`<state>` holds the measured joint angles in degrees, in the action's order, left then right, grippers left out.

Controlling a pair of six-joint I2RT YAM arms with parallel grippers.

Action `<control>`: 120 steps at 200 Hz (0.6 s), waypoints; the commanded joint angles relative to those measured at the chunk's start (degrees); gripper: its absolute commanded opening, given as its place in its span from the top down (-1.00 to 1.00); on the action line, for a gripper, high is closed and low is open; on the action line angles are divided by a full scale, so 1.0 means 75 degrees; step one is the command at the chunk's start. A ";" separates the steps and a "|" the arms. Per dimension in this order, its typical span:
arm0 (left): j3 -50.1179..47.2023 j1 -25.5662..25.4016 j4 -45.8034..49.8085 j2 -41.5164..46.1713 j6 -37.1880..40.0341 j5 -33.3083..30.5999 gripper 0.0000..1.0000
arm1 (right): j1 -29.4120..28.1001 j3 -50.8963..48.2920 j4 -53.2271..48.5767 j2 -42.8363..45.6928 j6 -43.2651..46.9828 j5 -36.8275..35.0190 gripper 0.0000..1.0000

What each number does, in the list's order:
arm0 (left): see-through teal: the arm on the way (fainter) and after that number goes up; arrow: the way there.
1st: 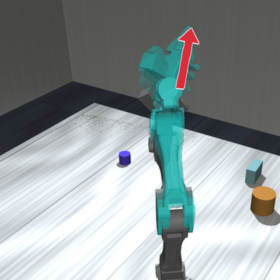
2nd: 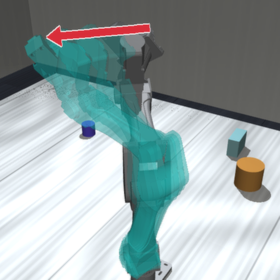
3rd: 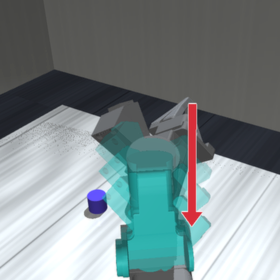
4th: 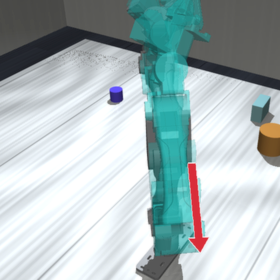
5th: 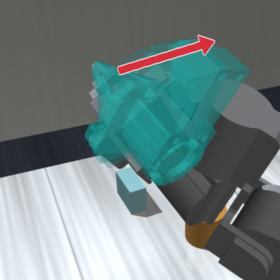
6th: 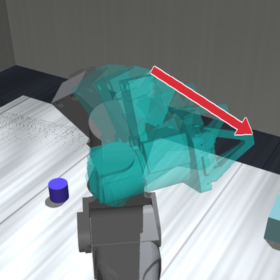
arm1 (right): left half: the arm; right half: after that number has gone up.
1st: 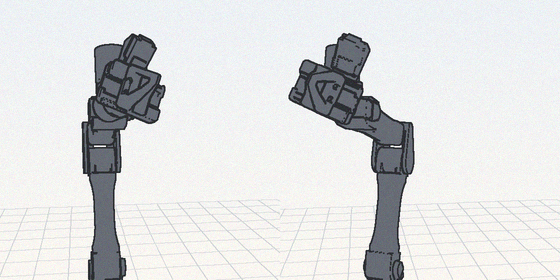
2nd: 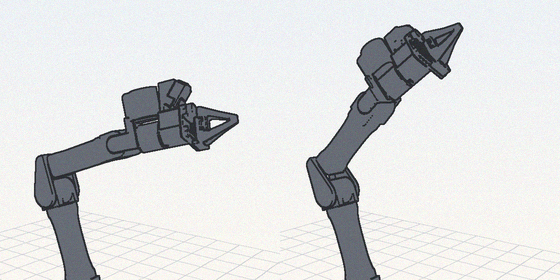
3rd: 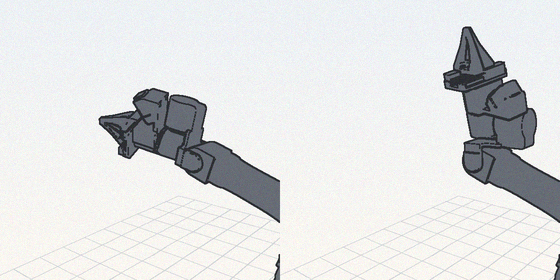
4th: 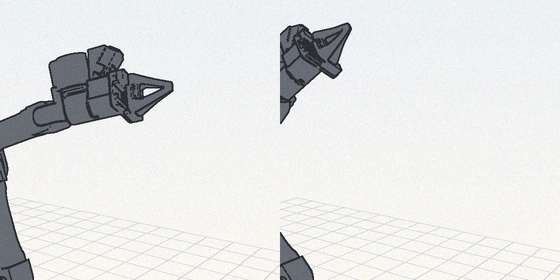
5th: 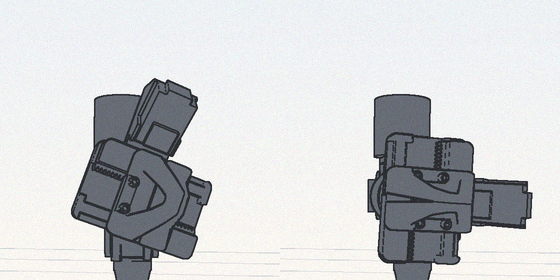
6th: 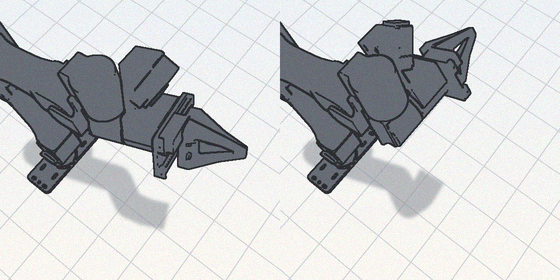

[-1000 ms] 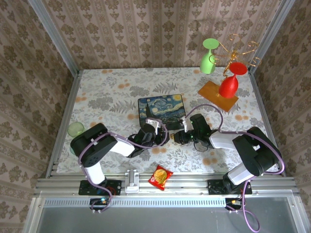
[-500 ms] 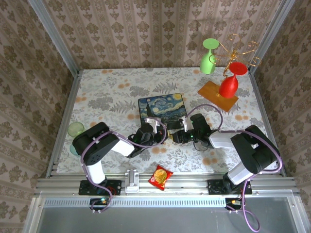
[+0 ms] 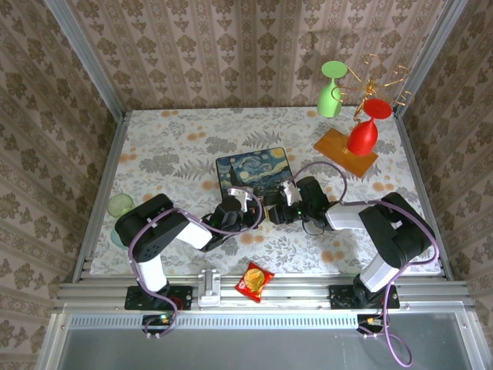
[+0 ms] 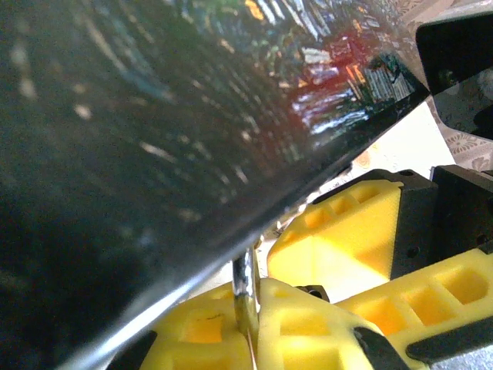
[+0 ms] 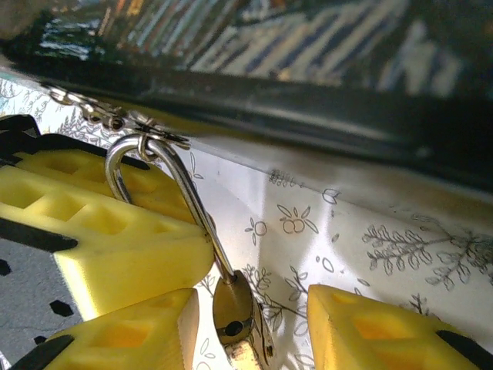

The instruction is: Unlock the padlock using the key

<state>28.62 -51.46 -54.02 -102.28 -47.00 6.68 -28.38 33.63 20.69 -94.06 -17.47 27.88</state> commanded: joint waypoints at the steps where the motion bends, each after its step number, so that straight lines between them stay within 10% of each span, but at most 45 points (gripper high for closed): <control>1: -0.0054 -0.0032 -0.0309 -0.0070 0.0104 0.0155 0.90 | -0.0200 0.0027 -0.0121 -0.0327 0.0011 -0.0048 0.18; 120: -0.0100 -0.0011 -0.0551 -0.0097 -0.0228 0.0252 0.91 | -0.0998 -0.0511 0.0872 -0.0110 0.0198 -0.1663 0.40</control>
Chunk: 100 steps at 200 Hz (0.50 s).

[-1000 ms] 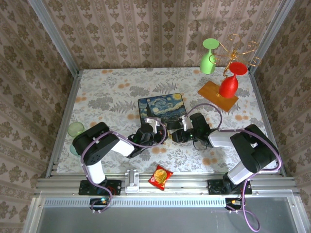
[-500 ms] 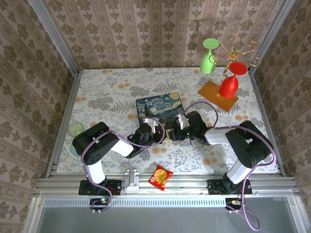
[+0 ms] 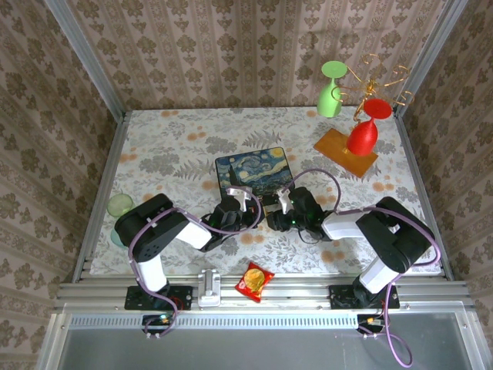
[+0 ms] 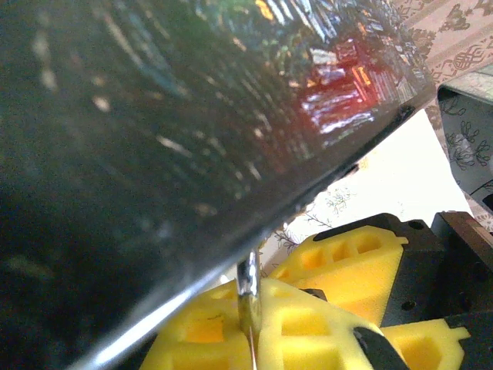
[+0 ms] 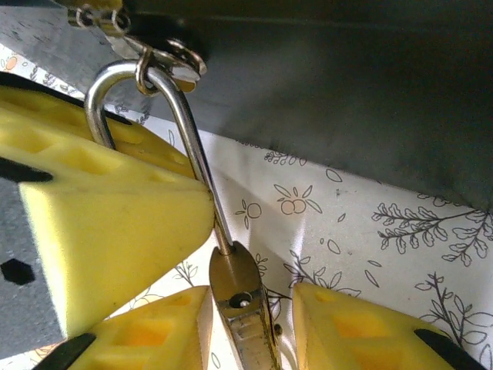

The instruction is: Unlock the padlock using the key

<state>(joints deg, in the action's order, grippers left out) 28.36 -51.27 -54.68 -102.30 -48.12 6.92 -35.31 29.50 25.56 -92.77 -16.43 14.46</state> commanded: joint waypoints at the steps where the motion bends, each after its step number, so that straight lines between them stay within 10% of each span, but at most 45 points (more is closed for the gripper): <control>1: -0.0066 -0.0035 -0.0472 -0.0100 -0.0078 0.0217 0.91 | -0.0074 0.0040 0.0247 -0.0285 0.0046 0.0148 0.41; 57: -0.0343 -0.0147 0.0248 0.0674 0.0056 -0.0404 0.15 | 0.0305 -0.0594 0.0878 0.0141 -0.0751 0.0481 0.72; 100: 0.0145 -0.0418 0.3829 0.3177 0.0747 -0.1126 0.01 | 0.0384 -0.0535 0.0178 0.0831 -0.1132 0.0595 0.72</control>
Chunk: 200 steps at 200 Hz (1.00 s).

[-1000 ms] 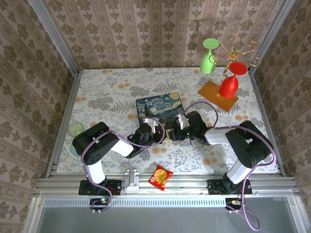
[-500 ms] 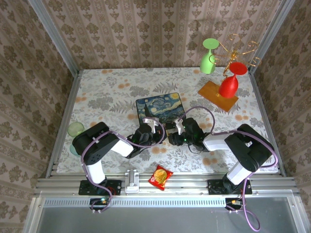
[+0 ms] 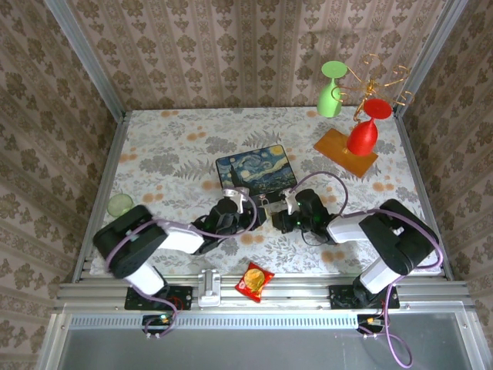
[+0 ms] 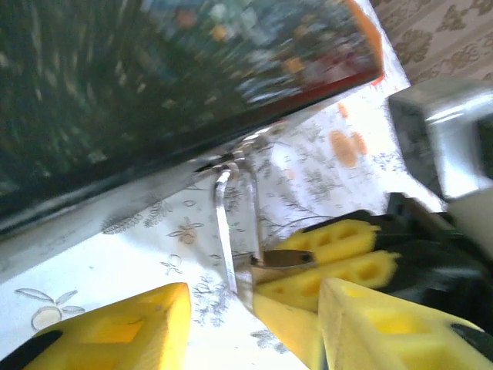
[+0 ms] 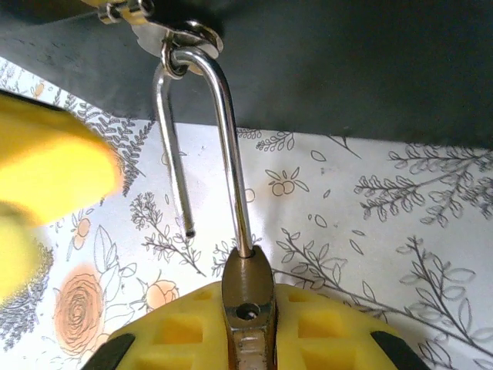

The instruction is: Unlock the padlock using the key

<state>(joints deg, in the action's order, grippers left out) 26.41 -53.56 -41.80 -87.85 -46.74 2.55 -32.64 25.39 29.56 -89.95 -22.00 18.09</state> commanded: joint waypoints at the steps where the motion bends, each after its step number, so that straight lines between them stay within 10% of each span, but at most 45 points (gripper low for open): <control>1: 0.0433 -0.0106 0.2203 0.1302 0.0585 -0.0570 0.00 | 0.0028 0.0013 -0.0361 0.0471 -0.0404 0.0110 0.72; 33: 0.2257 0.0148 0.5133 0.1800 0.2527 -0.0846 -0.11 | 0.0069 0.0119 -0.0556 0.0542 -0.1221 -0.0059 0.73; 95: 0.5180 0.0933 0.6950 -0.1602 0.5605 -0.0915 0.17 | -0.0137 -0.0063 0.0737 0.0226 -0.3149 -0.0348 0.74; 200: 0.3764 0.0483 0.6040 -0.2063 0.6144 -0.1468 0.40 | -0.0903 -0.0163 0.4028 -0.1408 -0.4817 -0.2517 0.85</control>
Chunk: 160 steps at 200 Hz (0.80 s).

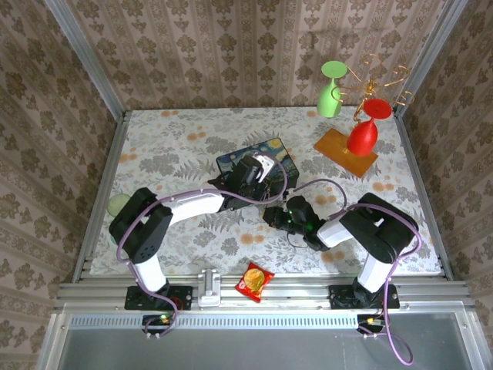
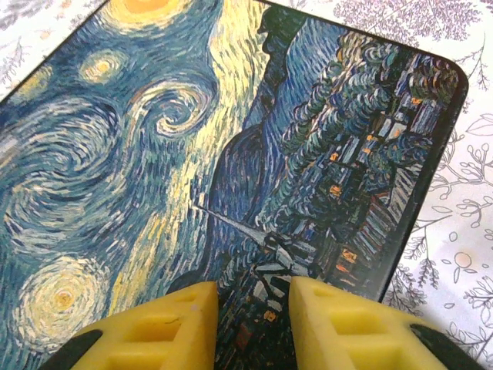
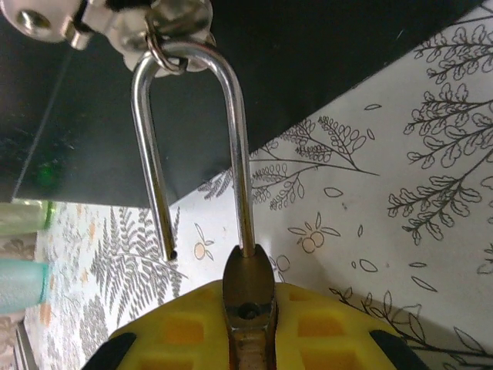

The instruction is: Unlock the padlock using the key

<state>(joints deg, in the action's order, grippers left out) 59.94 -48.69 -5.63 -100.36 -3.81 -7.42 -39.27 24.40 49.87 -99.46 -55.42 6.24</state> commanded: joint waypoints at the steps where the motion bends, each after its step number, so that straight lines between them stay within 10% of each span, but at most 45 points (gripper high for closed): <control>1: -0.0711 -0.0171 0.1212 -0.0398 0.0429 -0.0161 0.40 | -0.0017 -0.0026 0.1320 -0.0143 -0.0353 -0.0937 0.85; 107: -0.1163 -0.0378 0.0936 -0.0637 0.0558 -0.0393 0.44 | -0.0580 -0.0047 0.0660 0.0257 -0.0884 -0.3242 0.87; 160: -0.1411 -0.0444 0.0814 -0.0519 0.0728 -0.0398 0.44 | -0.0589 0.0140 0.2570 -0.0489 -0.1022 -0.3551 0.94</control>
<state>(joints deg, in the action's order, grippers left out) 54.70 -50.72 -16.78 -100.47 -1.43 -12.29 -44.64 22.41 57.45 -101.80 -61.80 -10.09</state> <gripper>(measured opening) 0.282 0.143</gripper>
